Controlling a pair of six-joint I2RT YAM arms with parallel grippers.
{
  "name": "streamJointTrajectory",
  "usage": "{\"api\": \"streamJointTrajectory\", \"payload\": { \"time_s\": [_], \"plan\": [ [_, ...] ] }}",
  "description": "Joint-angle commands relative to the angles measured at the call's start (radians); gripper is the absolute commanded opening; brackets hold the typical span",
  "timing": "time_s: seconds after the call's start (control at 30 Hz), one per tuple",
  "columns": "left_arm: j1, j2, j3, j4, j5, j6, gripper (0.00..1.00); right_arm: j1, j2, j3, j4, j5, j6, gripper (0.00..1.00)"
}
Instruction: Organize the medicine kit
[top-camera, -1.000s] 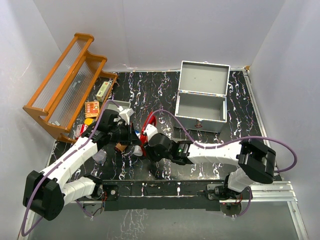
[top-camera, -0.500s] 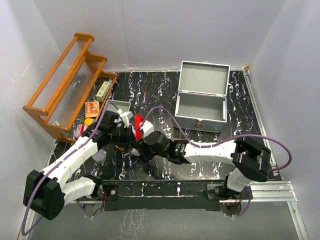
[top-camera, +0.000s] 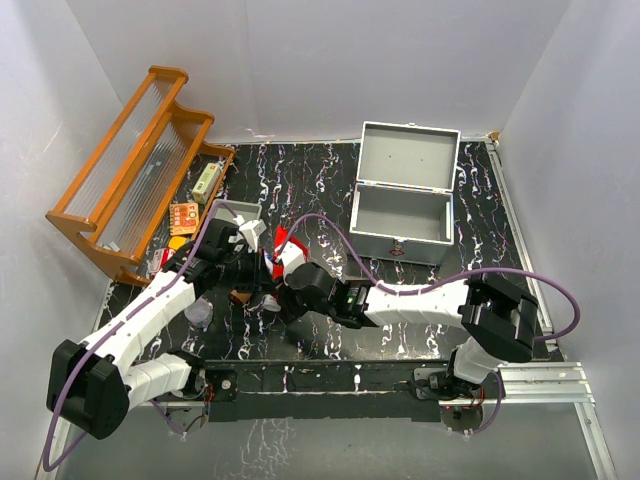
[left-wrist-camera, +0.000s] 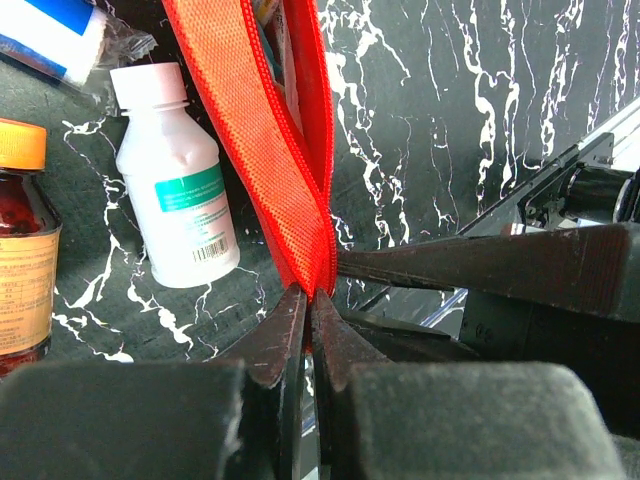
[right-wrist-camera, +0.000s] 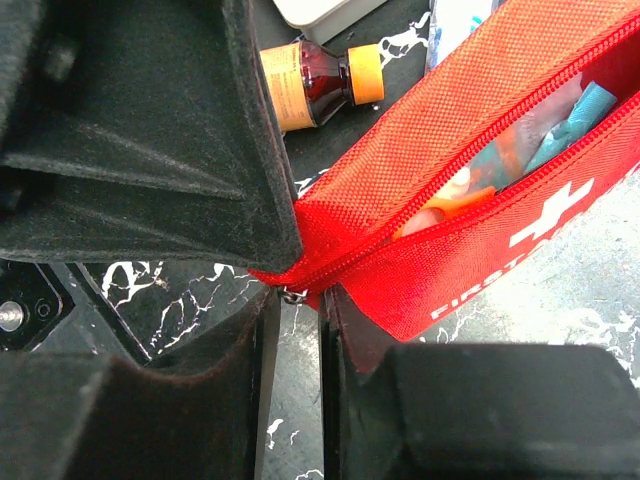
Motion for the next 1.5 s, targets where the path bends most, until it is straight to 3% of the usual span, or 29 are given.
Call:
{"api": "streamJointTrajectory", "payload": {
  "time_s": [0.0,0.33,0.57,0.8,0.93,1.13,1.47],
  "plan": [
    [-0.006,-0.002,0.042,-0.028,0.001,0.02,0.0,0.002,-0.027,0.034,0.004,0.02,-0.017,0.18],
    [-0.006,0.016,0.055,-0.032,-0.005,0.034,0.0,0.001,-0.053,0.038,-0.043,0.067,-0.011,0.18],
    [-0.006,0.016,0.055,-0.032,-0.006,0.034,0.0,0.002,-0.047,0.047,-0.041,0.07,-0.012,0.0],
    [-0.007,0.019,0.06,-0.018,0.009,0.02,0.0,0.002,-0.055,0.046,-0.037,0.08,-0.017,0.0],
    [-0.006,0.023,0.061,-0.015,0.01,0.018,0.0,0.002,-0.057,0.046,-0.034,0.055,-0.033,0.17],
    [-0.007,0.023,0.063,-0.019,0.009,0.021,0.0,0.002,-0.101,-0.002,0.026,0.004,-0.08,0.27],
    [-0.006,0.025,0.065,-0.016,0.015,0.021,0.0,0.002,-0.074,0.008,0.077,0.001,-0.107,0.3]
  ]
}}
